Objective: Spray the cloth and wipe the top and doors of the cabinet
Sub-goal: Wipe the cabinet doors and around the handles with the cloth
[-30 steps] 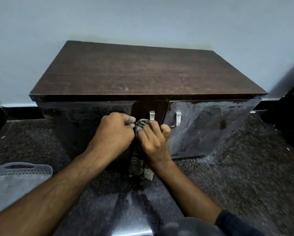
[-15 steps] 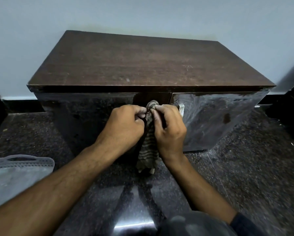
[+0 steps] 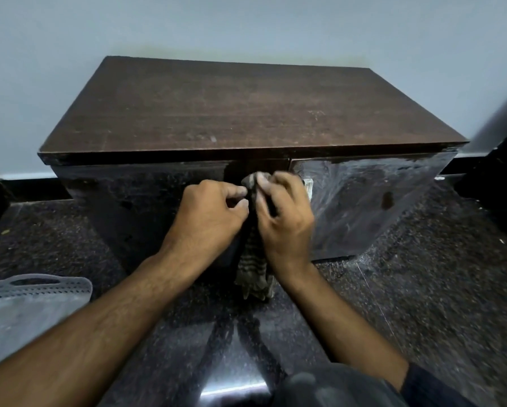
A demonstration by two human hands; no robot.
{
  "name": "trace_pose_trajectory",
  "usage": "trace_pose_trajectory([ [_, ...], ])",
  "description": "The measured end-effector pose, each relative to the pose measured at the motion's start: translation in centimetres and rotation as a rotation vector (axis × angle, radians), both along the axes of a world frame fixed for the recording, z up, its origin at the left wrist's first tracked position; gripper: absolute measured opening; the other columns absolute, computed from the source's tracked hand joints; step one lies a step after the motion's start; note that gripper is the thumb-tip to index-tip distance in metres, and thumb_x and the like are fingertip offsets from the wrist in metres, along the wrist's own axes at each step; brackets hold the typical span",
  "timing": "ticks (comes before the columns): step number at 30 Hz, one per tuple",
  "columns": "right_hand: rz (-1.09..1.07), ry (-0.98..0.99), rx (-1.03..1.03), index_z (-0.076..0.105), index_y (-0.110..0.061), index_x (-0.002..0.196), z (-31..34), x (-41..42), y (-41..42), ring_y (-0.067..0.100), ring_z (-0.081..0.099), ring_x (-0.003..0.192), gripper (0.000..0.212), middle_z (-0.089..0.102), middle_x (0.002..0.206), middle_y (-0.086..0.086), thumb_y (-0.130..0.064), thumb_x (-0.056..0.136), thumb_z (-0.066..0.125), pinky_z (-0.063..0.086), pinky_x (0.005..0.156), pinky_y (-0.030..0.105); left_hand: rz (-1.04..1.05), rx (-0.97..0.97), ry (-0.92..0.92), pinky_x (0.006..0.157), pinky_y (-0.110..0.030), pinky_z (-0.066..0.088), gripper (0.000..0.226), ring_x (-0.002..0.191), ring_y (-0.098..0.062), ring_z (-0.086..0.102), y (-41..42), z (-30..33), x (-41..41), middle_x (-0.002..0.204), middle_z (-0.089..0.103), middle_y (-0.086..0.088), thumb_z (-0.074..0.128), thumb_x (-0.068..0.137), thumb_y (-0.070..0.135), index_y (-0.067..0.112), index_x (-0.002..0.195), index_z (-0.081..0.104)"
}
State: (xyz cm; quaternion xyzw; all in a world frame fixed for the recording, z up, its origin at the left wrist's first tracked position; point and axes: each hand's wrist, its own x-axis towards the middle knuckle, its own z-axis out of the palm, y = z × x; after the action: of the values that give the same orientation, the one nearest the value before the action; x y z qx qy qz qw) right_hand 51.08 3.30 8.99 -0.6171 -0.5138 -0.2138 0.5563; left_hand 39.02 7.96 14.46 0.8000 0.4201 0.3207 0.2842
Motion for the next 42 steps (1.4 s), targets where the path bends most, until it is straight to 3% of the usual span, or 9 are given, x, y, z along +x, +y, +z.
trace_pose_trajectory([
  [6,0.068,0.043,-0.138,0.072,0.008,0.098,-4.6,-0.7,-2.4,0.028,0.067,0.091,0.013,0.067,0.099,0.019,0.007,0.086,0.070,0.058,0.079,0.039,0.002,-0.063,-0.012,0.067,0.008,0.038,0.026,0.076,0.012,0.059,0.4,-0.6,-0.2,0.097,0.075,0.008,0.075,0.084,0.019,0.016,0.109,0.075],
  [11,-0.007,0.055,0.061,0.073,0.007,0.095,-1.4,0.3,-0.9,0.024,0.068,0.089,0.009,0.069,0.095,0.018,0.004,0.087,0.070,0.055,0.084,0.025,-0.074,-0.079,-0.070,0.080,-0.008,0.051,0.038,0.082,0.004,0.067,0.3,-1.1,0.6,0.094,0.074,0.008,0.077,0.080,0.005,0.016,0.116,0.072],
  [16,-0.001,0.059,0.030,0.071,0.010,0.094,-3.1,0.0,-1.1,0.031,0.069,0.091,0.010,0.069,0.097,0.021,0.007,0.085,0.071,0.057,0.086,0.035,-0.071,-0.079,-0.094,0.076,-0.003,0.048,0.035,0.079,0.008,0.066,0.6,-1.4,0.7,0.088,0.073,0.012,0.079,0.078,0.007,0.016,0.111,0.075],
  [19,-0.006,0.187,-0.049,0.073,0.008,0.092,-4.7,-0.4,-1.8,0.028,0.070,0.090,0.009,0.071,0.096,0.018,0.009,0.083,0.071,0.058,0.084,0.036,-0.069,-0.107,-0.046,0.071,0.002,0.044,0.026,0.079,0.010,0.064,0.5,-1.8,0.8,0.087,0.071,0.014,0.080,0.079,0.015,0.017,0.105,0.077],
  [23,-0.023,0.286,-0.020,0.074,0.006,0.091,-4.0,-0.7,-1.8,0.020,0.070,0.085,0.011,0.072,0.092,0.015,0.011,0.081,0.072,0.056,0.083,0.022,-0.054,-0.101,-0.051,0.068,0.005,0.041,0.020,0.076,0.017,0.059,0.2,-2.1,1.0,0.093,0.075,0.011,0.079,0.080,0.017,0.016,0.100,0.078],
  [31,0.004,0.164,0.064,0.071,0.010,0.096,-3.2,-0.8,-0.9,0.025,0.066,0.091,0.011,0.066,0.097,0.020,0.006,0.086,0.071,0.055,0.084,0.028,0.045,0.001,-0.136,0.071,0.005,0.040,0.016,0.080,0.012,0.062,0.7,-1.8,1.2,0.094,0.076,0.011,0.075,0.085,0.023,0.019,0.100,0.079],
  [33,0.011,0.247,-0.020,0.069,0.007,0.093,-4.2,-1.0,-1.5,0.017,0.064,0.092,0.009,0.067,0.097,0.015,0.006,0.085,0.072,0.054,0.084,0.022,0.039,-0.002,-0.129,0.072,0.007,0.038,0.018,0.079,0.014,0.059,0.8,-2.0,1.3,0.097,0.075,0.012,0.075,0.084,0.023,0.018,0.101,0.078],
  [37,-0.011,0.477,-0.124,0.069,-0.002,0.091,-4.4,-0.7,-1.4,0.008,0.063,0.088,0.011,0.069,0.093,0.004,0.003,0.081,0.074,0.054,0.080,0.028,-0.003,-0.017,-0.126,0.071,0.007,0.038,0.019,0.079,0.021,0.055,0.6,-2.3,1.4,0.098,0.070,0.019,0.076,0.084,0.023,0.019,0.102,0.078],
  [42,-0.010,0.327,0.049,0.071,0.002,0.090,-3.6,-0.6,-1.2,0.009,0.065,0.088,0.005,0.070,0.092,0.008,0.003,0.085,0.073,0.052,0.083,0.015,0.027,-0.001,-0.185,0.068,0.004,0.041,0.014,0.082,0.020,0.061,0.6,-2.4,1.5,0.087,0.071,0.022,0.076,0.083,0.028,0.023,0.096,0.079],
])
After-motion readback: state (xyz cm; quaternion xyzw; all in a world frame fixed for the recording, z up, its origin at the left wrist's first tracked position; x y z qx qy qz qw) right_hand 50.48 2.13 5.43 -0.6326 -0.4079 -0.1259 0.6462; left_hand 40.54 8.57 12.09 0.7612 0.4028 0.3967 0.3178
